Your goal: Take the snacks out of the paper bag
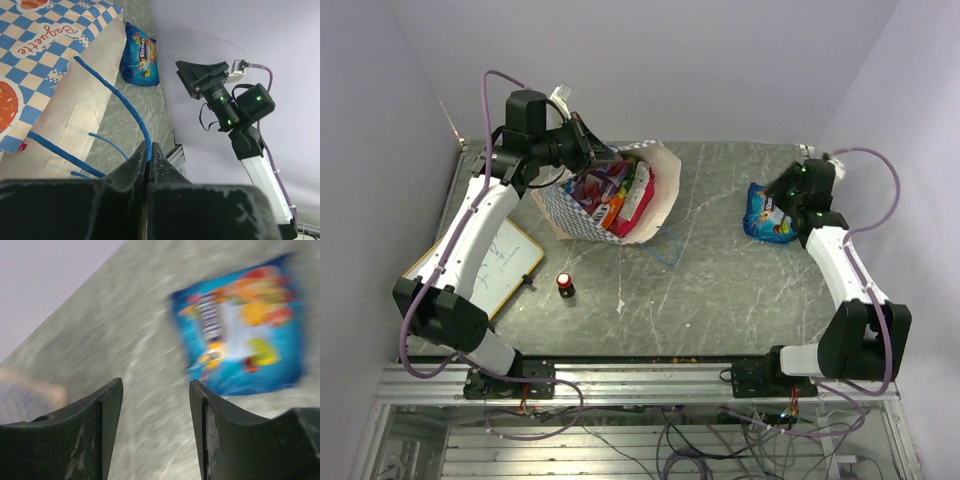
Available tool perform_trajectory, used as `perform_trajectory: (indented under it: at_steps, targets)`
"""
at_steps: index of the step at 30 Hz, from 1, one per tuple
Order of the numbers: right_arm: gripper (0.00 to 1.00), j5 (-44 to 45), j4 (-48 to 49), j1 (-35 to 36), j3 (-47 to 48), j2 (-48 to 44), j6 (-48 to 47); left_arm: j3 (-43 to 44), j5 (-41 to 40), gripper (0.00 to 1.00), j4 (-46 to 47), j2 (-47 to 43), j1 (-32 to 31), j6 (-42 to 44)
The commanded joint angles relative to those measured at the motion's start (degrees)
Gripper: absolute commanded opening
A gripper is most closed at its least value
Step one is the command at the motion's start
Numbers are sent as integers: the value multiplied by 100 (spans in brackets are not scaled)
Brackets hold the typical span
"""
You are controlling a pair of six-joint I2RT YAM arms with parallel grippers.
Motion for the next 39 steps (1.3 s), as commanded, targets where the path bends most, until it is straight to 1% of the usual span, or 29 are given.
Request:
perform_trajectory:
  at_steps: [1,3,7,10,12,14,17,20,24,27,29,34,39]
  targets:
    - [56,-2104,152,756,-59,-407,-500,-155,279,7,420,-320,-129,-154]
    - [56,-2727,35,1068,94,-524,-835,-271,249,7,587,-406,-172,-233]
    - [58,-3255,-174,1705,340,-766,-1177,-428,169,7,815,-530,-242,-307]
    - [59,-3499,-106,2207,397,-865,-1285,-521,165,7,952,-596,-277,-366]
    - [60,-3372,-63,2591,401,-904,-1354,-551,166,7,1026,-625,-279,-409]
    - [60,-2950,-105,3020,444,-858,-1364,-540,164,7,1022,-629,-279,-422]
    - [60,-2428,-160,3647,624,-504,-1315,-525,190,7,1025,-602,-283,-468]
    - [59,-1443,-20,4381,805,-127,-1165,-518,171,7,1037,-600,-287,-514]
    - [59,164,186,4940,921,356,-706,-493,190,7,1004,-535,-288,-531]
    - [59,1114,38,4992,1100,715,-3,-470,241,7,975,-476,-288,-560]
    - [59,1491,231,4973,1057,867,271,-426,260,7,957,-439,-288,-578]
    - [60,2087,911,4965,997,1367,452,-150,323,7,646,-289,-288,-470]
    - [61,2336,1883,4928,965,1812,237,106,424,7,384,-194,-288,-400]
